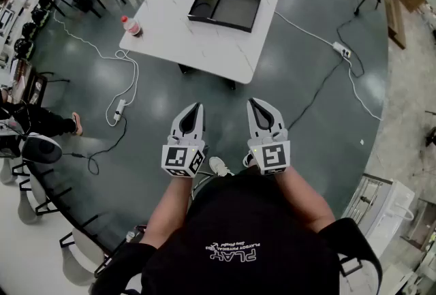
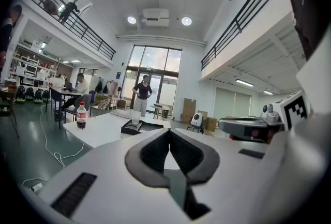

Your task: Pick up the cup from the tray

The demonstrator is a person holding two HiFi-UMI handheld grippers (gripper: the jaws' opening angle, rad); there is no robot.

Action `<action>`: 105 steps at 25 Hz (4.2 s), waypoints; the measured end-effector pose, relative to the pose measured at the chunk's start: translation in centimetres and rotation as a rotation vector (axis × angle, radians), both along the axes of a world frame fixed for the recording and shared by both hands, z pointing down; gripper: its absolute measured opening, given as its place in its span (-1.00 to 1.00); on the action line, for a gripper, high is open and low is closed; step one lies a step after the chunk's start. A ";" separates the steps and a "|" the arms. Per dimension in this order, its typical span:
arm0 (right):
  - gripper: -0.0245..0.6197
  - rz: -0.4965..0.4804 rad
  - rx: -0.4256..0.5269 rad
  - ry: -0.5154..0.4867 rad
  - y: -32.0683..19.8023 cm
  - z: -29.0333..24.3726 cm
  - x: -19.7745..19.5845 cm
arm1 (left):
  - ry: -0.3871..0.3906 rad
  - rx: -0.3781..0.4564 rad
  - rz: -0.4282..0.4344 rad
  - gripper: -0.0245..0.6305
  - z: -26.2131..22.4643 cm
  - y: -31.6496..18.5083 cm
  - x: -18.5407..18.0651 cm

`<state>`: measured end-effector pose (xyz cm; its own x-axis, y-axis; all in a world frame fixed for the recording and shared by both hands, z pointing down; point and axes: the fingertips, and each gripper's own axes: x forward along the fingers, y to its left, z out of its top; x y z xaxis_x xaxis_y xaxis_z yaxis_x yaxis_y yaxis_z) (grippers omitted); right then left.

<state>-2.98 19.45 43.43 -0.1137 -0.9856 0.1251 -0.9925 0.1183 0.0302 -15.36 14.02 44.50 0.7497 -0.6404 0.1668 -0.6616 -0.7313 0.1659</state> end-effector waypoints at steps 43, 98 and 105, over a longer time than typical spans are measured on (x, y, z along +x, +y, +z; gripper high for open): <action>-0.89 -0.033 0.022 -0.025 -4.2 1.7 4.5 | -0.069 0.057 -0.083 -0.90 1.5 -2.1 3.8; -0.89 -0.137 -0.056 0.014 -33.2 3.3 7.8 | -0.079 0.073 -0.061 -0.90 2.3 -30.7 9.5; -0.89 -0.202 -0.068 0.022 -37.5 4.5 9.1 | -0.074 0.054 -0.158 -0.90 3.1 -33.5 9.8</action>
